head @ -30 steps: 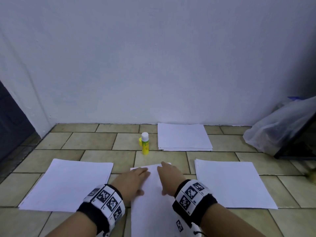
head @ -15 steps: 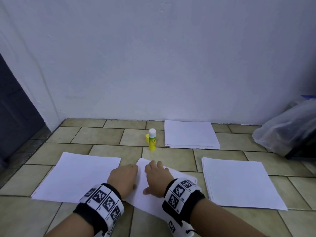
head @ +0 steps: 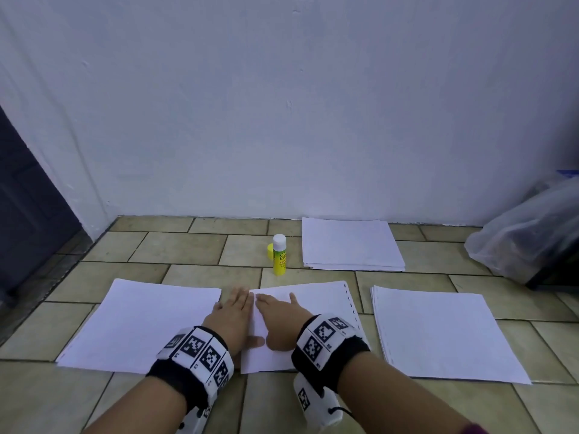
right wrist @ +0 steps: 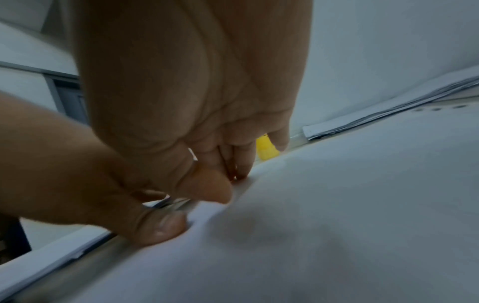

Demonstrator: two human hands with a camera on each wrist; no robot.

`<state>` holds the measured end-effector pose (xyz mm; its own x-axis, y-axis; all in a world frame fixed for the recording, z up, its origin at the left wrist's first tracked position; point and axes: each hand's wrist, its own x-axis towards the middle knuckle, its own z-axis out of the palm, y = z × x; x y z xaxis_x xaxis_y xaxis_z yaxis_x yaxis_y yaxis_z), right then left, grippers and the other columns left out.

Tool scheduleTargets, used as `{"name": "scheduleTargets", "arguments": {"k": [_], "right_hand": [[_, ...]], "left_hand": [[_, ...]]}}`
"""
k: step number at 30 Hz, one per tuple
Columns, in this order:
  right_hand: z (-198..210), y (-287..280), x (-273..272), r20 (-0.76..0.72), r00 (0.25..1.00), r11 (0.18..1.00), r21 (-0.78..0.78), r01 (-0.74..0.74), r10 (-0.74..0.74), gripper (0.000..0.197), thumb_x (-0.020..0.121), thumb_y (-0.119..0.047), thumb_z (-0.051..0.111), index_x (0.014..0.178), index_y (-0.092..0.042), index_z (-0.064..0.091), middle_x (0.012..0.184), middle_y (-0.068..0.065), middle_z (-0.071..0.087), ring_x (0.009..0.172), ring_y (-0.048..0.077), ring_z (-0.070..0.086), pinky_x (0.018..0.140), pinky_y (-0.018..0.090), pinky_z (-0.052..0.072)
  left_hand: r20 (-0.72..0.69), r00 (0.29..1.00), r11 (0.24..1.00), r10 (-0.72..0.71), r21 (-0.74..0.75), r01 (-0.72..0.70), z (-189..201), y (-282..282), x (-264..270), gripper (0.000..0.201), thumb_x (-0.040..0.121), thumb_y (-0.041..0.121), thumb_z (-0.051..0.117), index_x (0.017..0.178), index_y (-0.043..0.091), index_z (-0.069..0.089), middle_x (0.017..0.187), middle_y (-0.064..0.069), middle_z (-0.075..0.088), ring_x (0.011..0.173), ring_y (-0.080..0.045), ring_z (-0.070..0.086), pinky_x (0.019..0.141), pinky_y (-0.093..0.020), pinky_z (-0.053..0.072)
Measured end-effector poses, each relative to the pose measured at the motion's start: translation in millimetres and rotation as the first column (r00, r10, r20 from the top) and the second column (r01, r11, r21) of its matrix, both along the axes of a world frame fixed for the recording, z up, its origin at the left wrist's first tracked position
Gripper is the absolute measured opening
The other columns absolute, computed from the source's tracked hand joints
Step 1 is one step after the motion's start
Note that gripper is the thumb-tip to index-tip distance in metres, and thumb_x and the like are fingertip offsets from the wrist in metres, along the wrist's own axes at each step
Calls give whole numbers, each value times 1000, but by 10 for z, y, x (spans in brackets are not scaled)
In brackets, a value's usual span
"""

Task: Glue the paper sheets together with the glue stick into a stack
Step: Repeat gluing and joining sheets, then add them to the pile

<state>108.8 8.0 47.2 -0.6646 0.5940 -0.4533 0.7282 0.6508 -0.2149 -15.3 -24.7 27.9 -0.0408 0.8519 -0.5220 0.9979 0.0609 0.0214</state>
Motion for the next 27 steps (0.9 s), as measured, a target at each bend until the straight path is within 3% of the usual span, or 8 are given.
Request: {"name": "scheduleTargets", "arguments": {"k": [5, 11, 15, 18, 20, 22, 24, 27], "right_hand": [[0, 219, 481, -44, 980, 981, -34, 193, -195, 68, 90, -9, 42, 152, -9, 13, 161, -1, 5, 146, 16, 15, 118, 48, -4], [-35, 483, 982, 5, 928, 928, 20, 371, -371, 56, 97, -30, 36, 150, -14, 25, 159, 0, 18, 144, 19, 21, 118, 44, 12], [-52, 518, 944, 74, 930, 931, 92, 353, -360, 60, 93, -49, 46, 142, -14, 41, 149, 3, 39, 135, 23, 36, 114, 43, 25], [-29, 459, 864, 82, 930, 924, 175, 339, -357, 61, 84, -56, 59, 125, -11, 52, 128, 4, 52, 116, 23, 53, 99, 38, 42], [-10, 417, 834, 72, 930, 914, 228, 336, -360, 59, 82, -54, 63, 119, -11, 52, 121, 3, 52, 107, 22, 57, 91, 37, 46], [-4, 392, 812, 84, 926, 904, 262, 337, -369, 58, 82, -52, 64, 121, -11, 50, 122, 3, 50, 111, 23, 54, 91, 37, 45], [6, 358, 776, 106, 917, 891, 304, 338, -384, 57, 82, -49, 64, 122, -12, 50, 126, 5, 46, 119, 24, 44, 90, 37, 41], [34, 269, 686, 103, 899, 869, 321, 375, -426, 46, 85, -33, 61, 123, -11, 48, 130, 9, 38, 121, 27, 39, 81, 33, 39]], "left_hand": [[3, 1000, 1000, 15, -24, -15, 27, 8, 7, 93, 95, 51, 48, 152, 7, -12, 160, -4, -18, 147, -18, -17, 119, -43, 2], [-31, 1000, 1000, -4, -29, 3, 50, 24, 2, 94, 93, 53, 48, 152, 8, -11, 160, -4, -16, 147, -18, -17, 120, -45, 2], [-62, 998, 999, -1, 39, 4, 94, 38, 21, 96, 88, 56, 55, 153, 9, 2, 162, -3, -2, 148, -21, -10, 118, -48, 8], [-89, 996, 992, 9, 125, 2, 123, 55, 29, 100, 80, 58, 65, 150, 11, 12, 159, -3, 10, 148, -23, -4, 116, -49, 16], [-99, 995, 986, 9, 165, 7, 135, 51, 52, 106, 78, 57, 68, 150, 9, 7, 159, -5, 5, 148, -23, -4, 116, -48, 16], [-86, 996, 977, -33, 206, 50, 154, 33, 71, 109, 79, 53, 69, 152, 10, 0, 160, -6, -2, 148, -23, -4, 116, -46, 15], [-20, 990, 964, -137, 225, 138, 172, 16, 81, 99, 81, 45, 71, 151, 15, 8, 159, -4, 6, 147, -22, 6, 115, -41, 21], [62, 970, 965, -234, 134, 224, 241, -26, 122, 77, 84, 39, 69, 146, 19, 28, 149, -1, 30, 134, -20, 35, 107, -36, 35]]}}
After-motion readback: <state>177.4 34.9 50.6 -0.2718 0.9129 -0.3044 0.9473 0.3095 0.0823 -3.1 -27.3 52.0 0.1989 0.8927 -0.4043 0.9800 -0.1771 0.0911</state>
